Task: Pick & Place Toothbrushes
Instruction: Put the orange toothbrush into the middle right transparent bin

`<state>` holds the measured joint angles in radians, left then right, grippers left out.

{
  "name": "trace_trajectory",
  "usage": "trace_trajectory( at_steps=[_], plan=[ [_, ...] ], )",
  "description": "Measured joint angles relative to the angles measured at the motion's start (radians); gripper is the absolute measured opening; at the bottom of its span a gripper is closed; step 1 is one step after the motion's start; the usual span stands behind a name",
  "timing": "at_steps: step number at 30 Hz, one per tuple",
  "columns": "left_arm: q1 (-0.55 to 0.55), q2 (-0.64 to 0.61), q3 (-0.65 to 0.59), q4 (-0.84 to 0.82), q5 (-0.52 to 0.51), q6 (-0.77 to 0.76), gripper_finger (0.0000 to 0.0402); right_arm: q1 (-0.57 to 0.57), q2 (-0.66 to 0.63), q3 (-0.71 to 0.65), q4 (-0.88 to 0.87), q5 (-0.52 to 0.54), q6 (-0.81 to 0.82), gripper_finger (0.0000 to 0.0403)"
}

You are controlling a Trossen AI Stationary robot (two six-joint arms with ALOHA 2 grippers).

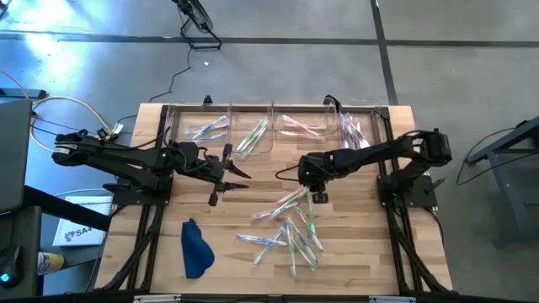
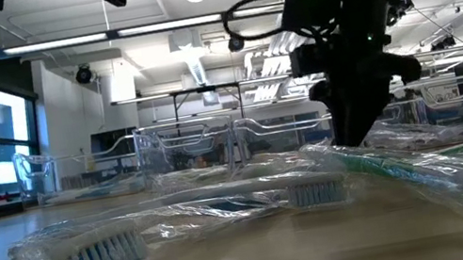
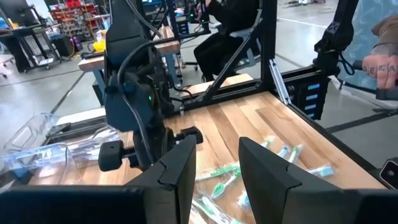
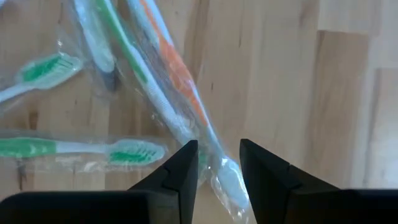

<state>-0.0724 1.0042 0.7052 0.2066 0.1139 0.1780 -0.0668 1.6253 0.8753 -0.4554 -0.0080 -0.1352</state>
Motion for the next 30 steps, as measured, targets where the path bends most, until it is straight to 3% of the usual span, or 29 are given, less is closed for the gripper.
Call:
trace_trajectory(
  at_steps=[11,24,30],
  plan=[
    [0.000,0.000,0.000,-0.001,-0.001,0.000,0.0117,0.001,0.048,0.001,0.041,0.009,0.011,0.0107],
    [0.000,0.000,0.000,-0.001,-0.004,0.000,0.0117,-0.001,0.049,0.001,0.020,0.008,0.043,0.0013],
    [0.000,0.000,0.000,-0.001,-0.004,0.000,0.0117,-0.001,0.046,0.001,0.020,0.008,0.086,0.0007]
  ],
)
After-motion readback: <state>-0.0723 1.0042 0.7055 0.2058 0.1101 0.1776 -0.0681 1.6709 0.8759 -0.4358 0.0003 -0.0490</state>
